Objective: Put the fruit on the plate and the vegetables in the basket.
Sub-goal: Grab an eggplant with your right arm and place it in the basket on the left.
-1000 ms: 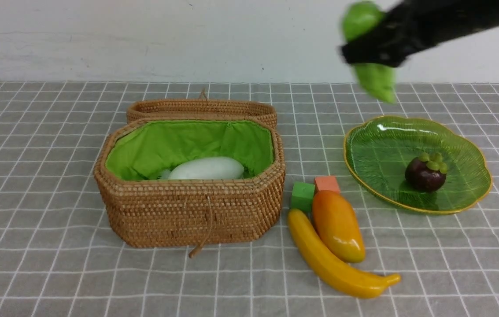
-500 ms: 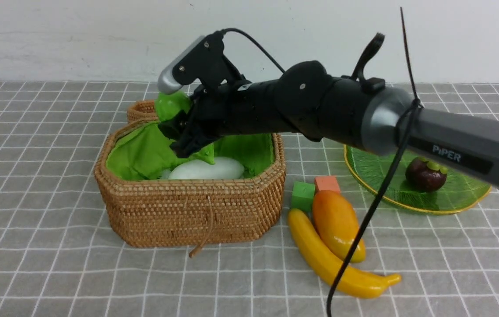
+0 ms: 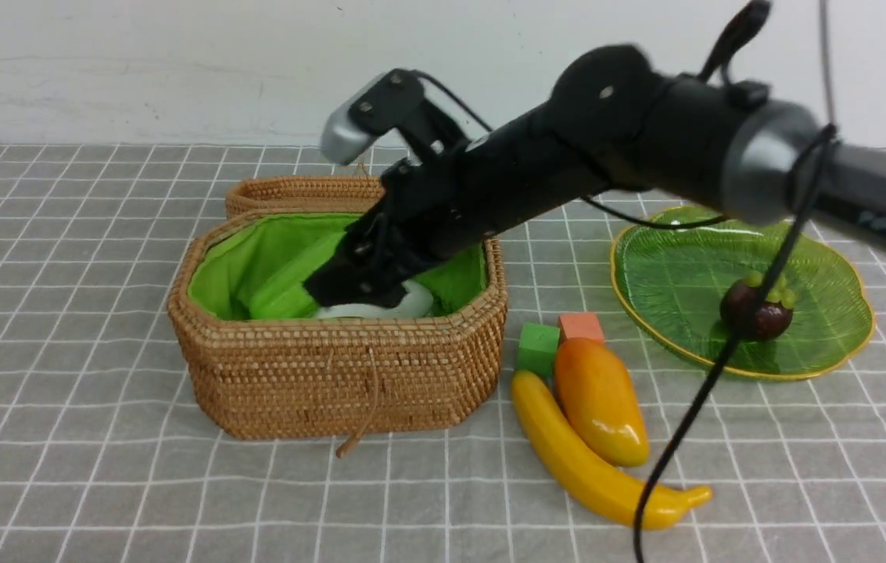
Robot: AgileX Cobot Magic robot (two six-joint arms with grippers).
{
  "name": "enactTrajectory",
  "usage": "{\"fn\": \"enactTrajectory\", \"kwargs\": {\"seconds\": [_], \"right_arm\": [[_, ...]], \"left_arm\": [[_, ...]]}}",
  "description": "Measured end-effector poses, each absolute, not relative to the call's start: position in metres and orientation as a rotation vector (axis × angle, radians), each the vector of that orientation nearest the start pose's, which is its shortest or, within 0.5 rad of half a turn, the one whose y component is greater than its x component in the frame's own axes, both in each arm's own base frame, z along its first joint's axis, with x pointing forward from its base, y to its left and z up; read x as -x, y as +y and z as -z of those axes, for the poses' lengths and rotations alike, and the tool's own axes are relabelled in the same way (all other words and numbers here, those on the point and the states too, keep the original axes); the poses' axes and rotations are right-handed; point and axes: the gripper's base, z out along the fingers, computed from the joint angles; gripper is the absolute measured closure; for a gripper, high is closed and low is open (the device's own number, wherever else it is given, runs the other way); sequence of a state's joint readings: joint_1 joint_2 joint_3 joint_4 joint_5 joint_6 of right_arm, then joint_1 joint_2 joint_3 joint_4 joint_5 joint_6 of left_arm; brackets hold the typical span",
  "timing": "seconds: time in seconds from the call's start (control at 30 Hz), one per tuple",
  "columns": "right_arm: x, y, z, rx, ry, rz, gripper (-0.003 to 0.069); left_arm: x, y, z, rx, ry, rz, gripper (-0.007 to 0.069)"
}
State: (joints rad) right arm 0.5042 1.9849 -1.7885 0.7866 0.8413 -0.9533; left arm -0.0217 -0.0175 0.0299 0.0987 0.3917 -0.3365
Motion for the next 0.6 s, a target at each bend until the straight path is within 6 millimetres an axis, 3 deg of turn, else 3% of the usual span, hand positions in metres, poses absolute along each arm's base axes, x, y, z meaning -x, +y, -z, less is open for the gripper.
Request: {"fn": "enactTrajectory", "kwargs": {"seconds": [0.07, 0.13, 0.17, 0.23, 0.3, 0.33, 0.37, 0.47, 0.6], "right_arm": [[-0.375, 0.225, -0.324, 1.211, 2.074, -0.618, 0.0062], [-0.374, 0.163, -0.348, 1.179, 2.215, -0.347, 0.0078], [-0.372, 0.157, -0.353, 1.174, 2.218, -0.321, 0.0078], [-0.366, 0.096, -0.366, 1.107, 2.336, -0.076, 0.0078], [-0.358, 0.057, -0.369, 1.037, 2.405, 0.055, 0.007], [-0.354, 0.028, -0.36, 0.966, 2.469, 0.104, 0.0063], [-0.351, 0.016, -0.357, 0.936, 2.488, 0.125, 0.006], [-0.346, -0.039, -0.322, 0.803, 2.558, 0.195, 0.0054], [-0.343, -0.082, -0.286, 0.73, 2.591, 0.258, 0.0058]], "left_arm": [[-0.052, 0.002, -0.169, 0.236, 1.874, 0.147, 0.0469], [-0.052, 0.002, -0.169, 0.236, 1.874, 0.147, 0.0468], [-0.052, 0.002, -0.169, 0.236, 1.874, 0.147, 0.0468], [-0.052, 0.002, -0.169, 0.236, 1.874, 0.147, 0.0463], [-0.052, 0.002, -0.169, 0.236, 1.874, 0.147, 0.0461], [-0.052, 0.002, -0.169, 0.236, 1.874, 0.147, 0.0459], [-0.052, 0.002, -0.169, 0.236, 1.874, 0.147, 0.0459], [-0.052, 0.002, -0.169, 0.236, 1.874, 0.147, 0.0458], [-0.052, 0.002, -0.169, 0.236, 1.874, 0.147, 0.0452]]}}
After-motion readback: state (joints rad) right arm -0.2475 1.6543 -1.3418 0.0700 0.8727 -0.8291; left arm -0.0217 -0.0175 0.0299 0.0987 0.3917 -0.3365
